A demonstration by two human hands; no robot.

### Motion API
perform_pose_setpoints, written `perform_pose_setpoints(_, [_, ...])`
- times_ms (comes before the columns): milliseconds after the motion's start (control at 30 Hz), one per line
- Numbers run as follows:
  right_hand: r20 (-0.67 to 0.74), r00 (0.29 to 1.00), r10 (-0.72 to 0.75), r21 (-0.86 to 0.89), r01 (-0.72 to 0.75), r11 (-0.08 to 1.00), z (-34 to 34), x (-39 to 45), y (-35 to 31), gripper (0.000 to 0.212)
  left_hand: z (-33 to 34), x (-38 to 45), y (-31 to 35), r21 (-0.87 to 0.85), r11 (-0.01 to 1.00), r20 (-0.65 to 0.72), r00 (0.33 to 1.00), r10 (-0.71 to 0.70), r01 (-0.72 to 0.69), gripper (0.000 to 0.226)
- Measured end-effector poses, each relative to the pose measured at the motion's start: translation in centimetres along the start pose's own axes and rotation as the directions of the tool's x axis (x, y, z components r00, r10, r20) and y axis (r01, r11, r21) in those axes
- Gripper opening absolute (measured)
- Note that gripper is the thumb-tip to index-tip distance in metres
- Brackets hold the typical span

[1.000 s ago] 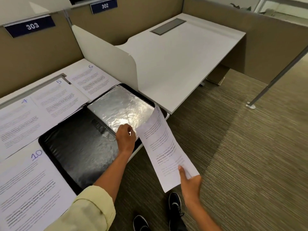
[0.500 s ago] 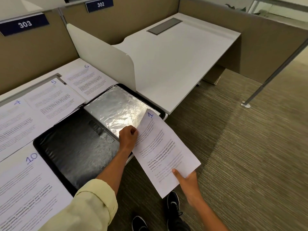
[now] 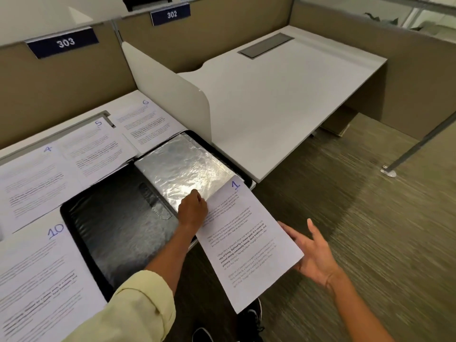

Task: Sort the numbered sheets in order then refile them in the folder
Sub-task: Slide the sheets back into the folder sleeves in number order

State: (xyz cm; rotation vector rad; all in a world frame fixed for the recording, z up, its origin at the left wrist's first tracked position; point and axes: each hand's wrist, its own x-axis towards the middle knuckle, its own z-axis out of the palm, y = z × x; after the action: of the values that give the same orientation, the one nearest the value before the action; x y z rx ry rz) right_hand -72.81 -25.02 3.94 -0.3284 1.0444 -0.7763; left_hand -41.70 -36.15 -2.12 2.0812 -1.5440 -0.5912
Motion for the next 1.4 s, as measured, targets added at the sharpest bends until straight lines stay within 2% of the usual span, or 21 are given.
perform_pose_setpoints(67, [0.109,0.991,0.074,-0.076,-0.066,0.995,-0.2,1.3,-1.3,0.071,0.2,0.1,0.5,0.073,0.997,-0.008,1.0,0.015,-0.014,0.011])
perform_pose_setpoints(167, [0.174,0.967,0.184,-0.327,-0.119,0.938,0.7,3.6,-2.2,0.055,0.5,0.3,1.2,0.171,0.984,-0.011,0.998,0.056,-0.053,0.012])
perform_pose_setpoints(267, [0.194,0.967,0.163,-0.585,-0.02,0.811,2.3,6.0,-2.5,0.042,0.9,0.7,1.4,0.256,0.962,-0.006,0.995,0.104,-0.099,0.014])
perform_pose_setpoints(367, [0.231,0.972,0.042,-0.773,0.157,0.614,4.4,7.7,-2.4,0.042,1.2,1.0,1.4,0.297,0.948,0.0,0.993,0.117,-0.111,0.018])
perform_pose_setpoints(500, [0.28,0.957,-0.075,-0.882,0.287,0.372,6.3,10.3,-2.6,0.05,1.1,1.5,1.8,0.314,0.94,0.02,0.991,0.131,-0.131,0.023])
perform_pose_setpoints(567, [0.291,0.95,-0.111,-0.926,0.309,0.216,7.1,10.9,-2.8,0.056,1.1,1.7,2.0,0.335,0.931,0.043,0.99,0.136,-0.142,0.027])
perform_pose_setpoints(667, [0.357,0.928,-0.107,-0.926,0.337,-0.168,8.0,11.6,-3.0,0.079,1.1,1.9,2.4,0.321,0.937,0.038,0.99,0.133,-0.138,0.024])
perform_pose_setpoints(700, [0.362,0.926,-0.11,-0.905,0.32,-0.28,8.2,12.0,-3.0,0.08,1.1,2.1,2.5,0.306,0.942,0.025,0.99,0.138,-0.139,0.021])
perform_pose_setpoints(733, [0.356,0.928,-0.113,-0.887,0.297,-0.354,8.3,12.4,-3.0,0.08,1.1,2.1,2.8,0.289,0.946,0.006,0.989,0.149,-0.145,0.018])
perform_pose_setpoints(833, [0.331,0.937,-0.116,-0.85,0.242,-0.467,8.3,13.7,-2.8,0.078,1.2,2.3,3.5,0.203,0.965,-0.043,0.983,0.176,-0.164,0.008])
perform_pose_setpoints(967, [0.3,0.944,-0.136,-0.843,0.196,-0.502,8.5,15.1,-3.2,0.072,1.4,2.0,3.6,0.114,0.976,-0.083,0.977,0.196,-0.186,0.008])
perform_pose_setpoints(1133, [0.296,0.948,-0.112,-0.866,0.217,-0.45,9.2,16.2,-4.6,0.024,1.7,1.1,3.9,0.087,0.979,-0.186,0.962,0.198,-0.184,0.009])
perform_pose_setpoints(1267, [0.259,0.962,-0.085,-0.888,0.203,-0.412,9.8,17.7,-5.5,0.016,2.2,0.3,4.3,0.06,0.977,-0.239,0.948,0.211,-0.203,0.008])
perform_pose_setpoints(1333, [0.236,0.969,-0.072,-0.912,0.195,-0.361,9.7,18.5,-5.8,0.016,2.6,0.0,4.5,0.034,0.976,-0.227,0.95,0.216,-0.214,0.007])
perform_pose_setpoints(1400, [0.204,0.976,-0.081,-0.956,0.181,-0.231,9.4,19.1,-5.9,0.021,3.0,-0.2,4.4,0.008,0.979,-0.21,0.956,0.203,-0.206,0.006])
